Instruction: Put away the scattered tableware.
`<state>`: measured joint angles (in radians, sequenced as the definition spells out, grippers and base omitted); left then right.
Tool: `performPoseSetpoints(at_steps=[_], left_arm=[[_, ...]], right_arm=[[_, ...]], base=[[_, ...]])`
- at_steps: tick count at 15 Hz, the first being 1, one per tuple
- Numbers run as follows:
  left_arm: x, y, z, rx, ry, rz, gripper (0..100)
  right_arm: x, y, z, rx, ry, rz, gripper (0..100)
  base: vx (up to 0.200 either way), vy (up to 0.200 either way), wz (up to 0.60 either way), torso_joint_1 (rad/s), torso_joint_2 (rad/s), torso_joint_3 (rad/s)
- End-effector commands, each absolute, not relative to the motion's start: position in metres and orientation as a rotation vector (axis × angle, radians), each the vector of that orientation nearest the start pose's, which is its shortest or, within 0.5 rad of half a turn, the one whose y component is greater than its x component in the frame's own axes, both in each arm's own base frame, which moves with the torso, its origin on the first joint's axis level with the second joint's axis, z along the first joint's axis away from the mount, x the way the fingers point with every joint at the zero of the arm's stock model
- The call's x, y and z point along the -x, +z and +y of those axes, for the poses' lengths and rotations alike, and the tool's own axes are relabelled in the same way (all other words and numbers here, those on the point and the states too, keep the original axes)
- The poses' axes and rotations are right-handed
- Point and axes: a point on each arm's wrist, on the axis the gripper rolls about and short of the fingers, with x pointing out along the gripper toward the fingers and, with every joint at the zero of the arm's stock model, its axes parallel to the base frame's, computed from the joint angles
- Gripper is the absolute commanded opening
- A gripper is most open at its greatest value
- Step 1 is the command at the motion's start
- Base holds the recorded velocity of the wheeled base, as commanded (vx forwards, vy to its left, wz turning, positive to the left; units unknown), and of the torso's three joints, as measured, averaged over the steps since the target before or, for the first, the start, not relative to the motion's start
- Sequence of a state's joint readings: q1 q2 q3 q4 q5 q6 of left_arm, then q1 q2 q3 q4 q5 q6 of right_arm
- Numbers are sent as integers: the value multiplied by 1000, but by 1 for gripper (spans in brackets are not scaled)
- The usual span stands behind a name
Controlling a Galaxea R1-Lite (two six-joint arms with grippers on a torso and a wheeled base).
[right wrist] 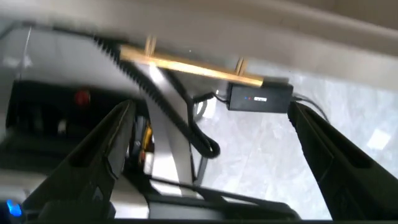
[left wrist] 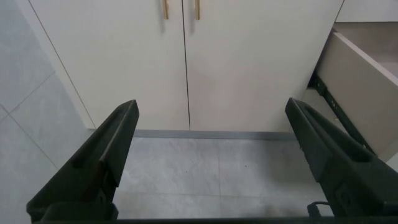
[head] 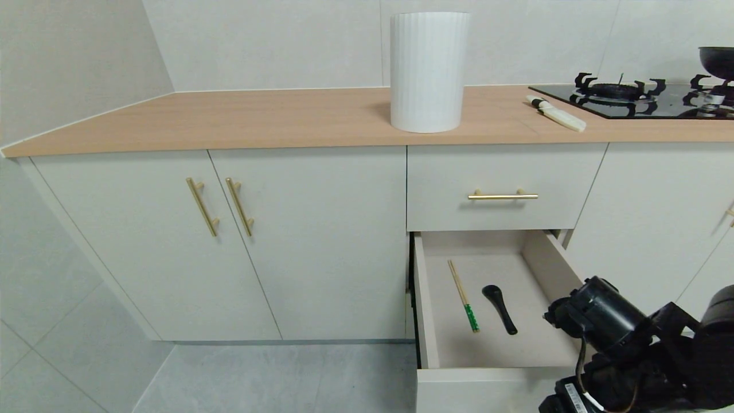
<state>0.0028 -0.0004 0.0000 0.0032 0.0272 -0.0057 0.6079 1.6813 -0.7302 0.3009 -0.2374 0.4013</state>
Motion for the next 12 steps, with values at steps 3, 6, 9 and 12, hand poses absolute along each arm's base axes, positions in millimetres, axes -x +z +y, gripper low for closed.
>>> performPoseSetpoints(at_steps=[3,6,9,12], left_arm=[[23,75,1,6,31,3,100],[23,75,1,8,31,3,100],[23,75,1,6,31,3,100],[23,75,1,6,31,3,100]], right_arm=[[-211,91,126,151,17,1172,100],[-219,92,126,88,-16,1115,100],[-226,92,127,54,-6,1057,100],[-236,95,128,28,8,987,100]], base=[[0,0,0,0,0,0],[0,0,0,0,0,0],[0,0,0,0,0,0],[0,0,0,0,0,0]])
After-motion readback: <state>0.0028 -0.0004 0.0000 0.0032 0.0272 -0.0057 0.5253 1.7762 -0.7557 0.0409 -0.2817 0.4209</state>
